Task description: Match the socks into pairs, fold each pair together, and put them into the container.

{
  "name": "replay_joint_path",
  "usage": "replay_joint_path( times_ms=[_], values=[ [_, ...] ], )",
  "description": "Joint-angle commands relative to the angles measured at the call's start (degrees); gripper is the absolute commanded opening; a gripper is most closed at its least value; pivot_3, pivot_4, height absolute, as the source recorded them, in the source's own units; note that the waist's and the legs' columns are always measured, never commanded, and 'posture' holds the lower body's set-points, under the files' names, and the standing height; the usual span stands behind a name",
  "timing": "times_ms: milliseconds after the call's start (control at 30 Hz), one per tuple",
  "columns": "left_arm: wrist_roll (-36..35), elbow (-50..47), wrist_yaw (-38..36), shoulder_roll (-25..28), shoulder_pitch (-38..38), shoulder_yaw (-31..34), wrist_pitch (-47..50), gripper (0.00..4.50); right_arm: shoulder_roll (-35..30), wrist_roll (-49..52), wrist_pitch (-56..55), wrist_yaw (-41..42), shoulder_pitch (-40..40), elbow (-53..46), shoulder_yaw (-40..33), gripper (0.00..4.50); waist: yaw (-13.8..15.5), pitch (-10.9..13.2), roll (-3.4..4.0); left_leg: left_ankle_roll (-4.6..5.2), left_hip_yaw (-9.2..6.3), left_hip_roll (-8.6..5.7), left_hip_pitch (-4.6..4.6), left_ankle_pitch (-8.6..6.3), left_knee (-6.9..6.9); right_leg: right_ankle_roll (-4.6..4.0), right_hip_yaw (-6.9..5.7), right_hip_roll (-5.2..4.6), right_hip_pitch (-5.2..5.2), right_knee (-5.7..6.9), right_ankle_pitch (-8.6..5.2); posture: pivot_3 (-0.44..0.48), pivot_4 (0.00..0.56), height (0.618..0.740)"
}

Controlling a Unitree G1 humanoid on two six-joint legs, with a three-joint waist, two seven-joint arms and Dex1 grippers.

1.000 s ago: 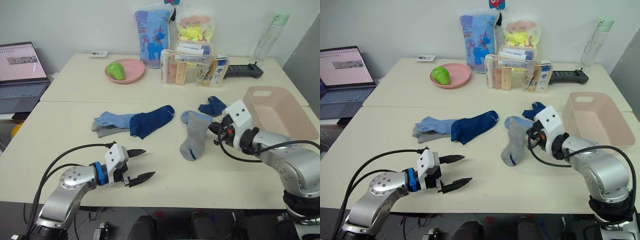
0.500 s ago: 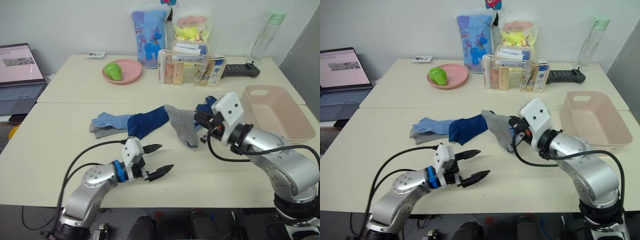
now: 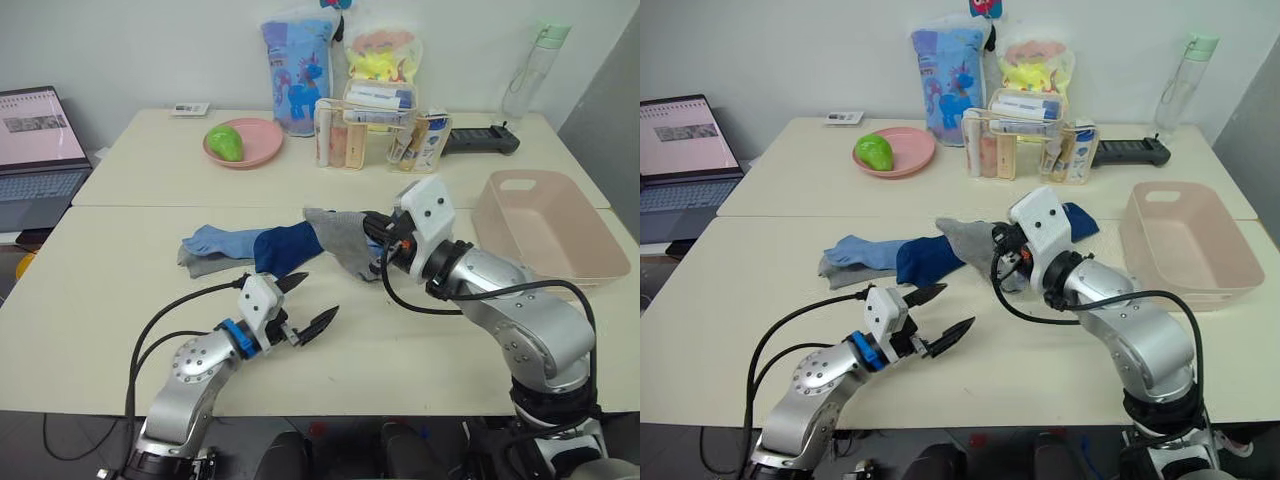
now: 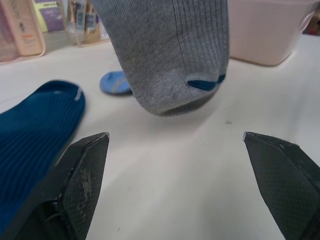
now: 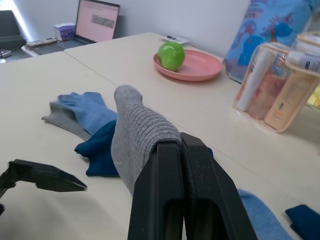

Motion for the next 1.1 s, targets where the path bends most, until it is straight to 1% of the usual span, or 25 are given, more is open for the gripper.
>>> replay_joint_path(
  times_ms=[33, 133, 167, 233, 400, 467, 567, 667, 767, 800, 833, 900, 1000, 1033, 1100],
  values=[
    [-0.41, -2.81, -1.05, 1.78, 1.22, 1.34, -1.02, 4.49, -1.53, -3.8, -0.44, -3.85, 6.39, -1.05, -3.4, 0.0, 0.45, -0.05, -0.09, 0.0, -0.05, 0.0, -0.01, 0.0, 0.0, 0.0, -0.05, 0.0, 0.02, -0.02, 0.0, 0.0, 0.15, 0.703],
    [-0.19, -3.31, -1.33, 2.54, 1.01, 0.94, -1.04, 4.49, -8.65, -9.48, -6.06, -2.67, 11.77, -1.04, -0.8, 0.0, 0.55, -0.05, -0.08, -0.01, -0.02, -0.08, -0.15, 0.0, 0.03, 0.01, -0.02, -0.07, -0.07, -0.03, 0.0, 0.0, 0.15, 0.703],
    [-0.08, -3.83, -1.49, 2.66, 0.72, 0.33, -0.64, 4.49, -13.76, -13.27, -10.15, -1.64, 15.68, -0.62, 0.41, 0.0, 0.56, -0.05, -0.07, -0.01, 0.02, -0.08, -0.14, 0.0, 0.03, 0.02, 0.01, -0.08, -0.07, -0.02, 0.01, 0.0, 0.15, 0.703],
    [0.02, -4.51, -1.71, 2.81, 0.27, -0.54, 0.04, 4.49, -19.88, -17.83, -15.93, -0.36, 20.78, 0.02, 1.51, 0.0, 0.72, -0.05, -0.08, 0.0, 0.01, -0.11, -0.13, 0.0, 0.03, 0.03, -0.04, -0.09, -0.02, -0.08, 0.0, 0.0, 0.15, 0.703],
    [0.11, -4.72, -3.73, 3.96, -0.76, -2.22, 0.56, 4.49, -26.11, -22.62, -23.49, 3.16, 26.51, -1.24, 1.85, 0.0, -0.51, -0.04, -0.04, 0.0, 0.19, 0.07, 0.05, 0.0, -0.02, 0.03, 0.07, 0.08, 0.0, 0.05, 0.01, 0.0, 0.15, 0.703],
    [0.22, -4.17, -4.85, 4.6, -1.68, -2.76, 0.45, 4.49, -28.85, -24.57, -25.13, 5.46, 28.21, -1.67, 2.42, 0.0, -0.47, -0.05, -0.04, 0.0, 0.18, 0.08, 0.13, 0.0, -0.02, 0.03, 0.08, 0.09, 0.06, 0.07, 0.0, 0.0, 0.15, 0.703],
    [0.66, -3.33, -6.48, 5.48, -2.73, -3.53, -0.18, 4.49, -31.21, -26.12, -26.45, 8.41, 29.81, -1.76, 2.43, 0.0, -0.12, -0.04, -0.04, 0.0, 0.12, 0.05, 0.13, 0.0, -0.01, 0.03, 0.06, 0.09, 0.16, 0.0, 0.0, 0.0, 0.15, 0.703],
    [1.86, -1.99, -10.46, 7.27, -4.54, -5.56, -2.3, 4.5, -34.2, -25.34, -28.6, 12.86, 32.94, -2.67, -0.83, 0.69, 0.13, -0.04, -0.05, 0.0, 0.12, 0.01, 0.12, 0.0, 0.0, 0.03, 0.06, 0.07, 0.18, -0.05, 0.0, 0.0, 0.15, 0.703],
    [3.04, -0.87, -12.99, 8.32, -6.24, -6.98, -4.45, 4.5, -35.19, -22.76, -30.39, 16.87, 35.1, -3.77, -4.63, 1.69, 0.2, -0.04, -0.06, 0.0, 0.1, 0.01, 0.12, 0.0, 0.0, 0.03, 0.05, 0.06, 0.22, -0.09, 0.0, 0.0, 0.15, 0.703],
    [3.61, -0.33, -13.79, 8.46, -7.01, -7.64, -5.35, 4.5, -35.35, -21.85, -30.52, 18.21, 35.68, -3.98, -6.17, 2.09, 0.2, -0.03, -0.06, 0.01, 0.09, 0.0, 0.12, 0.0, 0.0, 0.03, 0.04, 0.06, 0.24, -0.09, 0.0, 0.0, 0.15, 0.703],
    [4.68, 0.37, -14.52, 8.46, -8.06, -8.76, -6.38, 4.5, -35.97, -20.34, -31.83, 20.48, 36.25, -3.75, -8.01, 2.37, 0.2, -0.03, -0.06, 0.01, 0.08, 0.01, 0.12, 0.0, 0.0, 0.03, 0.04, 0.06, 0.24, -0.08, 0.01, 0.0, 0.15, 0.703],
    [7.08, 1.92, -14.63, 7.89, -9.98, -10.6, -8.03, 4.5, -37.61, -18.07, -33.24, 24.81, 37.29, -3.4, -11.21, 3.09, 0.2, -0.03, -0.06, 0.01, 0.08, 0.0, 0.14, 0.0, 0.02, 0.03, 0.03, 0.07, 0.3, -0.09, 0.01, 0.0, 0.15, 0.703],
    [8.84, 4.32, -14.1, 6.12, -12.67, -12.27, -9.46, 4.5, -38.41, -14.76, -35.25, 29.23, 38.64, -3.52, -15.43, 4.21, 0.23, -0.02, -0.08, 0.02, 0.08, -0.02, 0.15, -0.01, 0.02, 0.03, 0.02, 0.07, 0.31, -0.1, 0.01, 0.0, 0.15, 0.703],
    [9.44, 5.28, -13.8, 5.39, -13.89, -12.9, -9.41, 4.5, -38.39, -13.35, -35.36, 30.58, 39.15, -3.82, -16.75, 4.48, 0.24, -0.02, -0.08, 0.02, 0.07, -0.02, 0.14, -0.01, 0.02, 0.03, 0.02, 0.07, 0.31, -0.1, 0.01, 0.0, 0.15, 0.703],
    [10.91, 7.39, -13.21, 3.95, -15.68, -13.86, -9.69, 4.5, -37.78, -11.66, -35.39, 31.86, 39.59, -4.27, -18.5, 4.48, 0.26, -0.02, -0.09, 0.02, 0.05, 0.0, 0.13, -0.01, 0.02, 0.03, 0.01, 0.08, 0.3, -0.09, 0.01, 0.0, 0.15, 0.703]
  ],
)
